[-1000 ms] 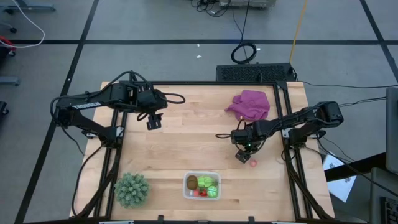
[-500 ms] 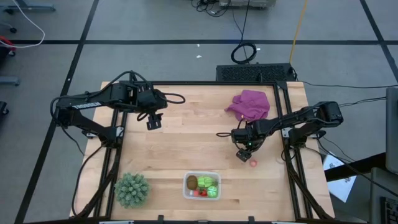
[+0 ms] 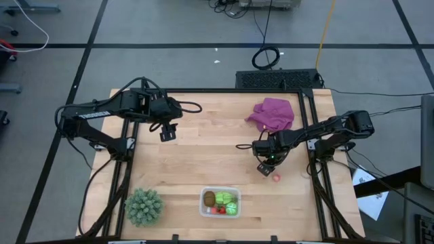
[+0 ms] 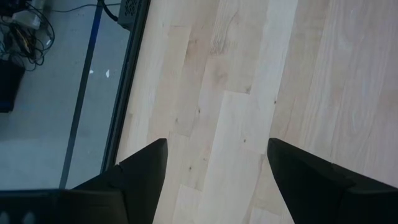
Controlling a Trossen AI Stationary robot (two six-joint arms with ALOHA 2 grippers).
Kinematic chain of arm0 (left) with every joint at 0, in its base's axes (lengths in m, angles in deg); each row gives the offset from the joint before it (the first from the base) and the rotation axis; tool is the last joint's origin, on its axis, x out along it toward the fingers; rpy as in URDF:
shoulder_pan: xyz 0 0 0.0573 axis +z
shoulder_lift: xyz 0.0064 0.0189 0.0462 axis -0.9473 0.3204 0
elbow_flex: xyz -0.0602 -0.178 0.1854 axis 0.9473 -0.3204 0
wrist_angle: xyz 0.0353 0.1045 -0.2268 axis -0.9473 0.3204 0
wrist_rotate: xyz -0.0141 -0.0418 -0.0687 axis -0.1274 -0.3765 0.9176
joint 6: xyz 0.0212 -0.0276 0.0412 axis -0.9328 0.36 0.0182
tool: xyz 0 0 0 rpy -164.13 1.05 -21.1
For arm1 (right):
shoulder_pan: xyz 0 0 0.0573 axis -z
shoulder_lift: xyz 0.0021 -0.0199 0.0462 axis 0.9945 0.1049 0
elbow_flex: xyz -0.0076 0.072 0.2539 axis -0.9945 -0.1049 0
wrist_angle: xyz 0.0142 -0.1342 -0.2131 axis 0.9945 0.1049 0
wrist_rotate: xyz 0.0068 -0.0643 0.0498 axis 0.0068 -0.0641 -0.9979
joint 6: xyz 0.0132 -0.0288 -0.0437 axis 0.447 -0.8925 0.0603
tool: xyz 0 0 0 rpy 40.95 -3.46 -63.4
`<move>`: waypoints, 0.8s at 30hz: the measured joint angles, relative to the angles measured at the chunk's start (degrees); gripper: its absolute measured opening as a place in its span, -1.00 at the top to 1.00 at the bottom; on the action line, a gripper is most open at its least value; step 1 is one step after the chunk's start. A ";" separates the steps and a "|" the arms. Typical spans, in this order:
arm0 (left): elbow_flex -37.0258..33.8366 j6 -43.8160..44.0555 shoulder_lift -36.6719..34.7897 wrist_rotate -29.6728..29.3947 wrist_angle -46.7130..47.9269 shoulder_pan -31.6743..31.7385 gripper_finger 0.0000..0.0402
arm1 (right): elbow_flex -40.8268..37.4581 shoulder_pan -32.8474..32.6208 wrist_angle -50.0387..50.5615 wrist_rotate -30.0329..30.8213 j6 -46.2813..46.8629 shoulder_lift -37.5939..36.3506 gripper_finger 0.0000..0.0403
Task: Pick and placing Produce into tupperware
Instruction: Put the strawberry into the transparent bin
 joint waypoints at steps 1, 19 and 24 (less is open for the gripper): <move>0.00 0.00 0.00 0.00 0.00 0.02 -0.40 | 0.00 0.00 0.00 0.00 0.00 0.00 0.14; 0.00 -0.02 0.00 0.00 0.00 0.02 -0.40 | 0.00 0.00 -0.11 -3.40 0.00 -0.02 0.36; 0.00 -0.02 0.00 0.00 0.00 0.00 -0.40 | 0.02 0.00 -1.85 -5.99 0.00 -0.02 0.36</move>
